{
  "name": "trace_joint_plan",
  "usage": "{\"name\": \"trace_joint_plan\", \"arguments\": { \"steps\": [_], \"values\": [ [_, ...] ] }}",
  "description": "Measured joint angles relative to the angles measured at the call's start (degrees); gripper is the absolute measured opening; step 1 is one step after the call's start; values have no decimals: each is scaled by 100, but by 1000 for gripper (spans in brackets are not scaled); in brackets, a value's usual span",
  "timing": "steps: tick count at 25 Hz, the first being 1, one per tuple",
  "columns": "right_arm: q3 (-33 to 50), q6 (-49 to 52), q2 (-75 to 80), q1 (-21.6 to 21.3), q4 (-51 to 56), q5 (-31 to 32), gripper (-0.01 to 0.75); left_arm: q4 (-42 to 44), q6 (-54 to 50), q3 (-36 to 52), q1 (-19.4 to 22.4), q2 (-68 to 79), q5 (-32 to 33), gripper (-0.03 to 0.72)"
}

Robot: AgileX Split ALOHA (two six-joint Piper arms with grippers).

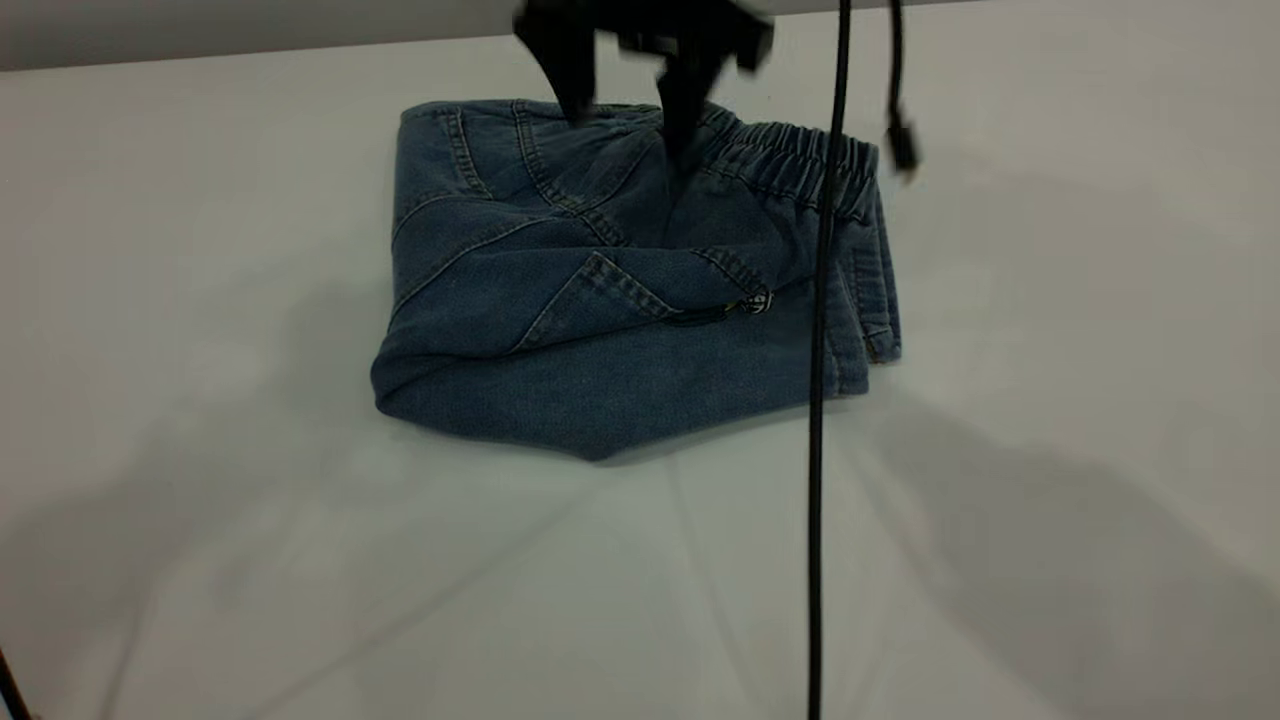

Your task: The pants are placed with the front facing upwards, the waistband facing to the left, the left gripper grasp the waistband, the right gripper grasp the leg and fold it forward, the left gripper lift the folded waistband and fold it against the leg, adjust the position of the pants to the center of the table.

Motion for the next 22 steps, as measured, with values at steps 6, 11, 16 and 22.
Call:
{"name": "trace_joint_plan", "arguments": {
  "steps": [6,11,16,22],
  "values": [
    [0,-1481,-926,-3,-578,0,493,74,-12,0,0,-115,218,573],
    [-5,-3476,-1826,7,-123,6,486,547,-184,0,0,-440,593,573],
    [1,-5400,-2717,7,777,18,461,1728,-1023,0,0,-915,991,573],
    [1,-6874,-3690,137,1647,12,426,3284,-2517,0,0,-1602,1899,573]
  ]
}}
